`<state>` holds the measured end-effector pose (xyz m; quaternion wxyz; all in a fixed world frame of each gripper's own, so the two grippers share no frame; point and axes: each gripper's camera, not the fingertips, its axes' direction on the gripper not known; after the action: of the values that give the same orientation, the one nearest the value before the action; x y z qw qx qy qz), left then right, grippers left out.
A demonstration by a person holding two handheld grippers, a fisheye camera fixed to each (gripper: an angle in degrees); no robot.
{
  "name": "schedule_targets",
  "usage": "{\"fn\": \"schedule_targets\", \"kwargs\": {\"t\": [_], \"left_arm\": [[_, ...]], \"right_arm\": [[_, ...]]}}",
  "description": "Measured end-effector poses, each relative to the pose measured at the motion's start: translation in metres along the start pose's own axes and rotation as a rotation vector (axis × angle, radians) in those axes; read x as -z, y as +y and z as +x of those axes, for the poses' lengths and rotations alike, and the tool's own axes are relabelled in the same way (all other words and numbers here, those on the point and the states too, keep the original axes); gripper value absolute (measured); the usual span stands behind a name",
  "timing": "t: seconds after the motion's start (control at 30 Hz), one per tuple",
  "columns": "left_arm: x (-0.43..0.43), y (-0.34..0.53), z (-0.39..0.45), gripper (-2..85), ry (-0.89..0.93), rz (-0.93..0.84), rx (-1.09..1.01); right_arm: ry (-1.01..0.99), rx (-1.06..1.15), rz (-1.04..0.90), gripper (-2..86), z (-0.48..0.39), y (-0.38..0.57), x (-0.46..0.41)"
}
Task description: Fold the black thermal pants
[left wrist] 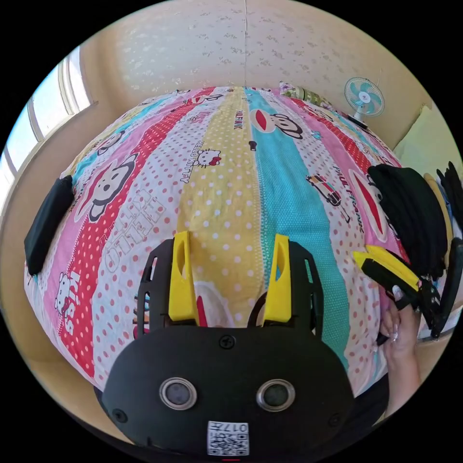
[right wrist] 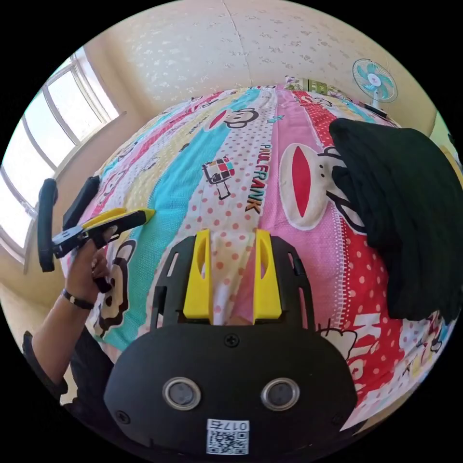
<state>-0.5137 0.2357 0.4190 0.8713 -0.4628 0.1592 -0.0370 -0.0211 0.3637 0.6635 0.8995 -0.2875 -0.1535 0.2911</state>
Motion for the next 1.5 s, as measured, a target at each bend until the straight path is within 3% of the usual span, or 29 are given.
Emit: {"fn": "schedule_targets", "kwargs": {"t": [0.1, 0.17, 0.23, 0.27, 0.37, 0.4, 0.43, 0.53, 0.7, 0.87, 0.97, 1.03, 1.1, 1.17, 1.2, 1.23, 1.37, 1.43, 1.5], "left_arm": [[-0.002, 0.002, -0.005, 21.9, 0.013, 0.021, 0.014], [-0.005, 0.003, -0.003, 21.8, -0.001, 0.026, 0.007], [-0.007, 0.004, -0.003, 21.8, -0.005, 0.031, 0.005], [-0.008, 0.004, -0.004, 21.8, 0.001, 0.035, 0.008], [-0.012, 0.006, -0.005, 21.8, 0.009, 0.045, 0.008], [-0.013, 0.007, -0.005, 21.8, 0.008, 0.046, 0.008], [-0.014, 0.007, -0.005, 21.8, 0.008, 0.047, 0.008], [-0.018, 0.008, -0.005, 21.8, 0.007, 0.047, 0.007], [-0.023, 0.012, -0.006, 21.7, 0.024, 0.049, 0.015], [-0.025, 0.019, -0.012, 20.8, 0.055, 0.062, 0.044], [-0.027, 0.026, -0.016, 20.1, 0.075, 0.073, 0.065], [-0.028, 0.029, -0.016, 19.6, 0.08, 0.077, 0.071], [-0.029, 0.035, -0.014, 19.3, 0.083, 0.079, 0.073], [-0.029, 0.039, -0.013, 19.1, 0.086, 0.081, 0.076], [-0.029, 0.042, -0.013, 19.0, 0.087, 0.082, 0.078], [-0.029, 0.044, -0.012, 19.0, 0.087, 0.083, 0.079], [-0.023, 0.057, -0.002, 17.9, 0.088, 0.09, 0.049], [-0.012, 0.066, 0.008, 14.4, 0.163, 0.101, -0.033], [0.023, 0.083, 0.027, 9.7, 0.427, 0.189, -0.194]], "right_arm": [[-0.001, 0.007, 0.192, 12.8, 0.014, -0.01, 0.085], [0.167, 0.03, 0.339, 14.0, 0.022, -0.014, 0.148], [0.487, 0.003, 0.48, 17.4, 0.042, -0.021, 0.211], [0.54, -0.006, 0.484, 18.5, 0.049, -0.023, 0.221], [0.57, -0.039, 0.224, 18.5, 0.104, -0.043, 0.221], [0.545, -0.12, 0.07, 18.0, 0.131, -0.053, 0.201], [0.466, -0.185, 0.043, 17.7, 0.143, -0.055, 0.193], [0.281, -0.265, 0.21, 10.8, 0.12, -0.056, 0.228], [-0.237, 0.016, 0.251, 5.1, 0.009, -0.045, 0.254], [-0.189, 0.335, 0.08, 5.5, -0.121, 0.018, 0.25], [-0.214, 0.378, 0.198, 6.6, -0.133, 0.036, 0.304], [-0.282, 0.203, 0.51, 7.2, -0.091, 0.044, 0.375], [-0.249, -0.042, 0.652, 8.6, -0.046, 0.051, 0.403], [-0.144, -0.229, 0.579, 11.8, -0.011, 0.046, 0.396], [-0.118, -0.266, 0.449, 12.7, 0.003, 0.037, 0.373], [-0.151, -0.263, 0.369, 13.0, 0.005, 0.034, 0.348], [-0.407, -0.234, 0.556, 7.6, -0.017, 0.05, 0.356], [-0.63, 0.006, 0.455, 5.3, -0.044, 0.028, 0.359], [-0.697, 0.1, 0.374, 4.3, -0.061, 0.014, 0.362]]}}
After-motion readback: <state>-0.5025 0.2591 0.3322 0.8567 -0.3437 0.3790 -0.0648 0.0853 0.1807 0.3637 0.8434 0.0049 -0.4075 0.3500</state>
